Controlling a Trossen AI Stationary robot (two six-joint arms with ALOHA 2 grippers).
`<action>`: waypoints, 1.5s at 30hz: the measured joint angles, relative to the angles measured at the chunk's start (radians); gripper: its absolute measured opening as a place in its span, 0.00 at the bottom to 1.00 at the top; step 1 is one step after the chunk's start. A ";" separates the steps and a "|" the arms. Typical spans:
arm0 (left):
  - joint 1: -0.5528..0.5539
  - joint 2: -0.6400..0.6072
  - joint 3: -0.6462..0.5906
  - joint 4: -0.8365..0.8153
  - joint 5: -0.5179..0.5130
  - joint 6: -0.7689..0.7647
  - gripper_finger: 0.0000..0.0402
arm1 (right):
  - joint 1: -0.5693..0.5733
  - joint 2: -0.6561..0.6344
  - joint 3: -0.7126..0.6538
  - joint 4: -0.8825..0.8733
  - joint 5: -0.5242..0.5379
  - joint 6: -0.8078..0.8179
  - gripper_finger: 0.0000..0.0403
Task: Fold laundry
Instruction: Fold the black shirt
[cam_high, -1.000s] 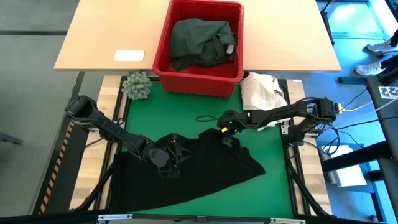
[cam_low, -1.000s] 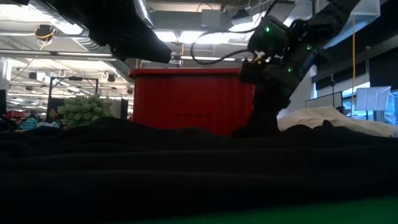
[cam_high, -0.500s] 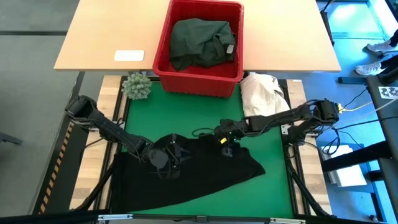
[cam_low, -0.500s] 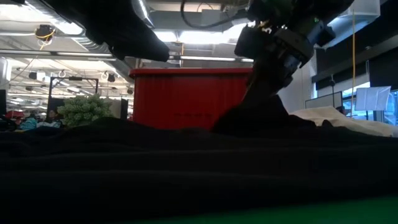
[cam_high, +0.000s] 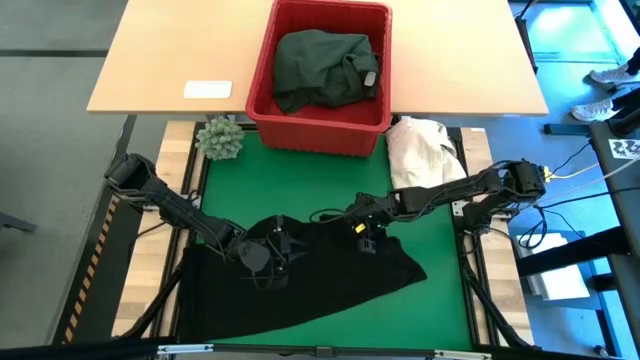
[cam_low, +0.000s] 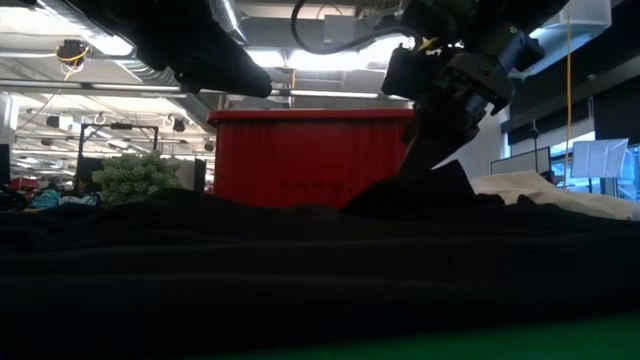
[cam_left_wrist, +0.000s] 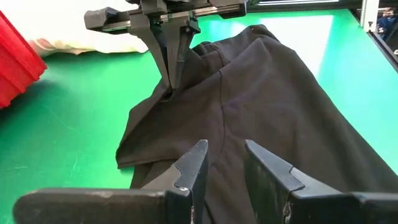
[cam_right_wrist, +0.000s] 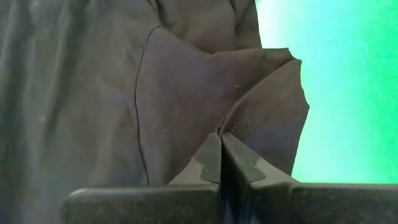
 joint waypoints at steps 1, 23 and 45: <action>-0.001 0.000 0.000 0.000 0.000 0.000 0.24 | 0.000 0.000 0.000 -0.004 -0.003 0.000 0.00; -0.008 0.000 0.000 -0.007 -0.100 -0.002 0.24 | 0.195 -0.096 0.044 -0.223 -0.022 0.001 0.00; 0.003 0.000 0.000 -0.016 -0.100 0.005 0.24 | 0.381 -0.099 -0.088 -0.215 -0.330 0.159 0.23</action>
